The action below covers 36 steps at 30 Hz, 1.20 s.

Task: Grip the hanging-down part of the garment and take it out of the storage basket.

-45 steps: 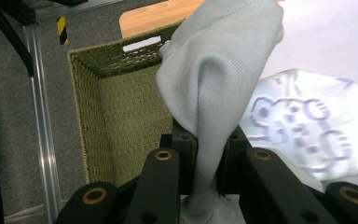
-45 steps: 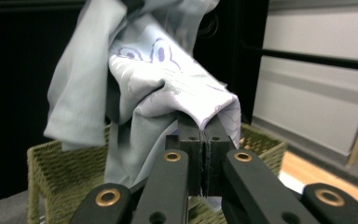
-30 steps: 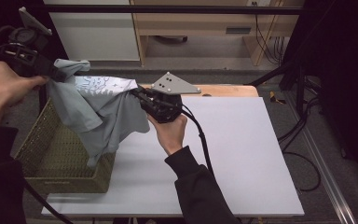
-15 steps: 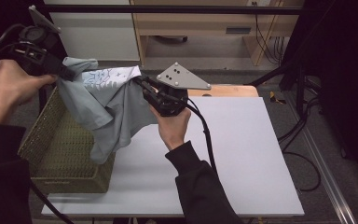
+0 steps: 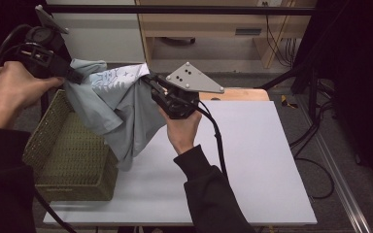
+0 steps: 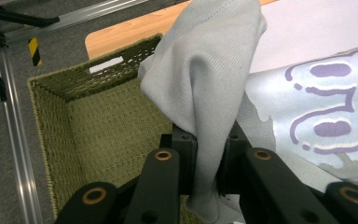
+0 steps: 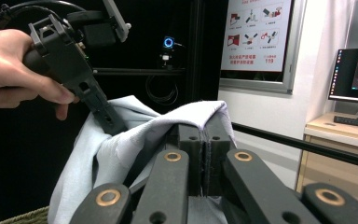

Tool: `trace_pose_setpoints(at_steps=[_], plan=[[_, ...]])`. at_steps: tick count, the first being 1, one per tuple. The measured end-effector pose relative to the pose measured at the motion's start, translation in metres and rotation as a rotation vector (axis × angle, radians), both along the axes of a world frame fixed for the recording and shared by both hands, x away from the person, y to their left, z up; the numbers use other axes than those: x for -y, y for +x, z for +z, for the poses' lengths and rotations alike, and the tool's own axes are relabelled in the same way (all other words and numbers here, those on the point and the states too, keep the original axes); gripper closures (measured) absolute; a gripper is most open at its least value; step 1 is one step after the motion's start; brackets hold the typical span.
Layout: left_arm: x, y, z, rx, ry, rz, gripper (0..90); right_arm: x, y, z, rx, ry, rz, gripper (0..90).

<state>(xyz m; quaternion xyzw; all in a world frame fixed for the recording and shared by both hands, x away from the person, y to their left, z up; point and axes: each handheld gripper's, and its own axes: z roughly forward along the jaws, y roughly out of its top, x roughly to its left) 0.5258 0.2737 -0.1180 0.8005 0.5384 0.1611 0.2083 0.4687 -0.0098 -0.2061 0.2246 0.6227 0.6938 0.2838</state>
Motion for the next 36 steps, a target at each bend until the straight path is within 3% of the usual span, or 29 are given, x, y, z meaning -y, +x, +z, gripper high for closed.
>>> trace_pose_setpoints(at_steps=[5, 8, 17, 25, 28, 32, 34, 36], plan=[[-0.001, 0.001, -0.002, -0.006, 0.015, 0.013, 79.6, 0.000, 0.003, -0.008, -0.021, -0.031, 0.011, 89.4], [-0.003, 0.002, -0.003, -0.007, 0.026, 0.024, 79.6, 0.000, 0.006, -0.021, -0.060, -0.050, 0.020, 89.4], [-0.003, 0.005, -0.013, -0.021, 0.028, 0.027, 79.6, 0.000, 0.021, -0.089, -0.206, -0.117, 0.044, 88.9], [0.004, 0.006, -0.020, -0.031, 0.029, -0.001, 79.6, -0.010, 0.029, -0.144, -0.331, -0.186, 0.076, 86.6], [0.006, 0.007, -0.024, -0.034, 0.032, -0.007, 79.6, -0.015, 0.029, -0.158, -0.345, -0.216, 0.079, 71.9], [0.006, 0.008, -0.028, -0.034, 0.026, -0.012, 79.6, -0.011, 0.024, -0.168, -0.361, -0.216, 0.120, 53.3], [0.006, 0.008, -0.030, -0.038, 0.027, -0.012, 79.5, -0.004, 0.020, -0.169, -0.361, -0.202, 0.107, 43.3], [0.006, 0.008, -0.032, -0.038, 0.025, -0.013, 79.6, 0.005, 0.017, -0.168, -0.363, -0.171, 0.085, 26.5]])
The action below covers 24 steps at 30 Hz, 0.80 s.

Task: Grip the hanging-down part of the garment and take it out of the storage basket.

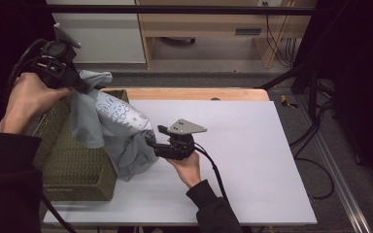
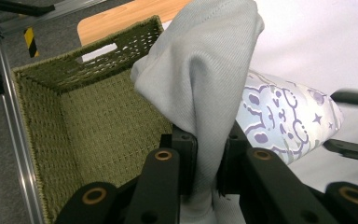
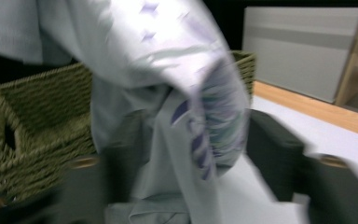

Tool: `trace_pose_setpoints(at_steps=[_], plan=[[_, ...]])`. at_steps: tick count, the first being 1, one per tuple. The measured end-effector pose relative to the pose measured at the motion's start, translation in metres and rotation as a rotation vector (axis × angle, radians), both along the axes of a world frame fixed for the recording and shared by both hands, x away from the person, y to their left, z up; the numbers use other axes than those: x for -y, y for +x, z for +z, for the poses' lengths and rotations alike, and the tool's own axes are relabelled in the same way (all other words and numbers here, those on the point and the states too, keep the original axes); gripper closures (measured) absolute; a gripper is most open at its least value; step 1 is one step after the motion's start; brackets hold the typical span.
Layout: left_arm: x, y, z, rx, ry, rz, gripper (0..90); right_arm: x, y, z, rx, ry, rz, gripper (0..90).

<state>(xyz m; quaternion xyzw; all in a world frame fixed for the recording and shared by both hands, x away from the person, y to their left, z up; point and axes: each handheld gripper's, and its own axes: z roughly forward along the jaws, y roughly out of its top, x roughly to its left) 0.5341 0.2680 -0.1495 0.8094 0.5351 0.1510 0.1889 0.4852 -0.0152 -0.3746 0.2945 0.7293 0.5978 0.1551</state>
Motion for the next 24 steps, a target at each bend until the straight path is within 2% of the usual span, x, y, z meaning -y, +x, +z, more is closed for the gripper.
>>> trace_pose_setpoints(at_steps=[2, 3, 8, 12, 18, 24], plan=[[0.000, 0.000, 0.000, -0.005, -0.001, -0.002, 79.6, 0.010, -0.002, 0.002, -0.003, 0.023, -0.026, 19.9], [0.000, 0.000, 0.000, -0.003, -0.002, -0.002, 79.6, 0.016, -0.003, 0.003, 0.008, 0.018, -0.041, 16.5], [0.000, 0.000, 0.000, -0.004, -0.004, 0.001, 79.5, 0.043, -0.011, 0.006, 0.044, 0.033, -0.088, 8.3], [-0.001, 0.001, -0.001, 0.000, -0.003, 0.005, 79.5, 0.064, -0.021, 0.004, 0.083, 0.048, -0.125, 5.7], [-0.003, 0.001, -0.003, -0.006, -0.009, 0.005, 79.5, 0.093, -0.035, 0.001, 0.107, 0.069, -0.183, 3.2], [-0.004, 0.000, -0.005, -0.006, -0.014, 0.005, 79.5, 0.117, -0.046, -0.006, 0.130, 0.046, -0.227, 1.7]])
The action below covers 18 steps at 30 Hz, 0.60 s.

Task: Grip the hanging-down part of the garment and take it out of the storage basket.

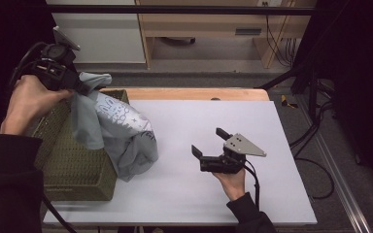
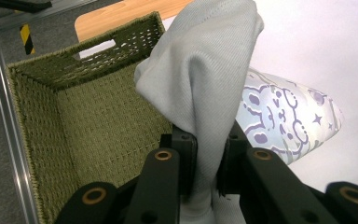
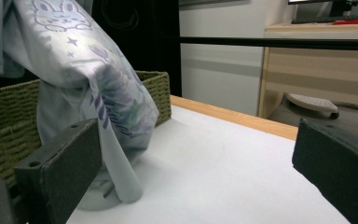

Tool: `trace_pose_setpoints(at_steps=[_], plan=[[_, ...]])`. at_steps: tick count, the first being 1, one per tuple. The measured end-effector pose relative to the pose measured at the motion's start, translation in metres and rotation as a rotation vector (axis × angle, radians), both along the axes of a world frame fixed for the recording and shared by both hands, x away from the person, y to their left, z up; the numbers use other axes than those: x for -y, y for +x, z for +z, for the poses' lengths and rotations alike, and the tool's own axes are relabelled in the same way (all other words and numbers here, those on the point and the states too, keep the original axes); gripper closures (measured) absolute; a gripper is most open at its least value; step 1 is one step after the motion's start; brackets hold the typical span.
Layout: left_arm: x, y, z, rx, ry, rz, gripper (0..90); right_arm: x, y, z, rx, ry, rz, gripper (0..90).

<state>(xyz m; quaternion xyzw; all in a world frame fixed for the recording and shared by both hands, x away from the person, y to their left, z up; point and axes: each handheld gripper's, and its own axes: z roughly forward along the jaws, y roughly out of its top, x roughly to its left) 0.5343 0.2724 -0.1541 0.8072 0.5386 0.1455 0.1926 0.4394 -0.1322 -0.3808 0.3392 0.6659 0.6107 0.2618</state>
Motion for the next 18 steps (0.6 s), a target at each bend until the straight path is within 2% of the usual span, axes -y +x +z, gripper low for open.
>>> trace_pose_setpoints(at_steps=[6, 7, 18], plan=[[0.000, 0.000, 0.000, 0.001, -0.002, 0.001, 79.5, 0.024, -0.012, -0.007, -0.002, 0.013, -0.048, 1.2], [0.000, 0.000, 0.000, 0.001, 0.000, 0.000, 79.5, 0.028, -0.014, -0.008, 0.010, 0.003, -0.058, 1.1], [-0.001, -0.001, -0.001, 0.003, -0.008, -0.002, 79.5, 0.055, -0.034, -0.025, 0.015, -0.009, -0.134, 0.3]])
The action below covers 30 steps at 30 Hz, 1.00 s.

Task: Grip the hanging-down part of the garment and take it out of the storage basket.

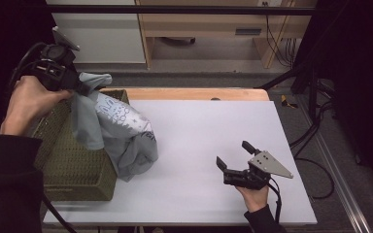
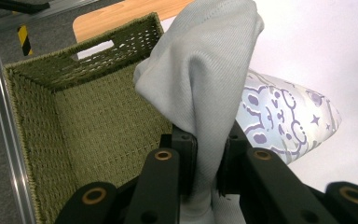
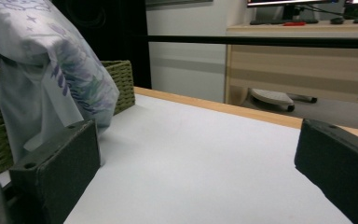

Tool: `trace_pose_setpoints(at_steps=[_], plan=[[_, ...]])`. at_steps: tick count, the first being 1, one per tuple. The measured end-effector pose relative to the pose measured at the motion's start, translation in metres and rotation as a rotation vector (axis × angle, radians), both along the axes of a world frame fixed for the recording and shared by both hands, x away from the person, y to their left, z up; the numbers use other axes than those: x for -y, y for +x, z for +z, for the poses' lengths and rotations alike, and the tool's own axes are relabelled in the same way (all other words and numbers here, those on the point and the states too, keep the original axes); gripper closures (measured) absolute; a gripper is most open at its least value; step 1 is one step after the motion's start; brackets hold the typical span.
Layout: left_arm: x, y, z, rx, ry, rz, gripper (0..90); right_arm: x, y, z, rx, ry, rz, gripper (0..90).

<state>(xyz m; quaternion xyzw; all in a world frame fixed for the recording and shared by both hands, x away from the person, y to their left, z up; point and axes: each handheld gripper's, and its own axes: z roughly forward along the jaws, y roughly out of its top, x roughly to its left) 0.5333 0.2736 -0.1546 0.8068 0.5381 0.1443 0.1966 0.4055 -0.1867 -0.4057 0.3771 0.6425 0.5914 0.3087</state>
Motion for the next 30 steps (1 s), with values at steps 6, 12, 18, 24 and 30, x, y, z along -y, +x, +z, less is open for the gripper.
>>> trace_pose_setpoints(at_steps=[6, 12, 18, 24, 30], plan=[[-0.002, -0.001, -0.001, 0.002, -0.004, 0.002, 79.4, 0.004, -0.010, -0.012, -0.008, -0.002, -0.012, 0.3], [-0.002, 0.000, -0.001, 0.001, -0.007, 0.000, 79.5, 0.007, -0.018, -0.022, -0.008, 0.001, -0.028, 0.3], [-0.003, -0.001, -0.001, 0.002, -0.009, 0.002, 79.5, 0.012, -0.025, -0.031, -0.012, 0.011, -0.044, 0.3], [-0.004, -0.001, -0.002, 0.002, -0.013, 0.000, 79.5, 0.017, -0.028, -0.036, -0.011, 0.008, -0.047, 0.3], [-0.001, 0.000, -0.002, 0.002, -0.012, -0.003, 79.5, 0.018, -0.031, -0.035, -0.005, 0.010, -0.049, 0.3]])
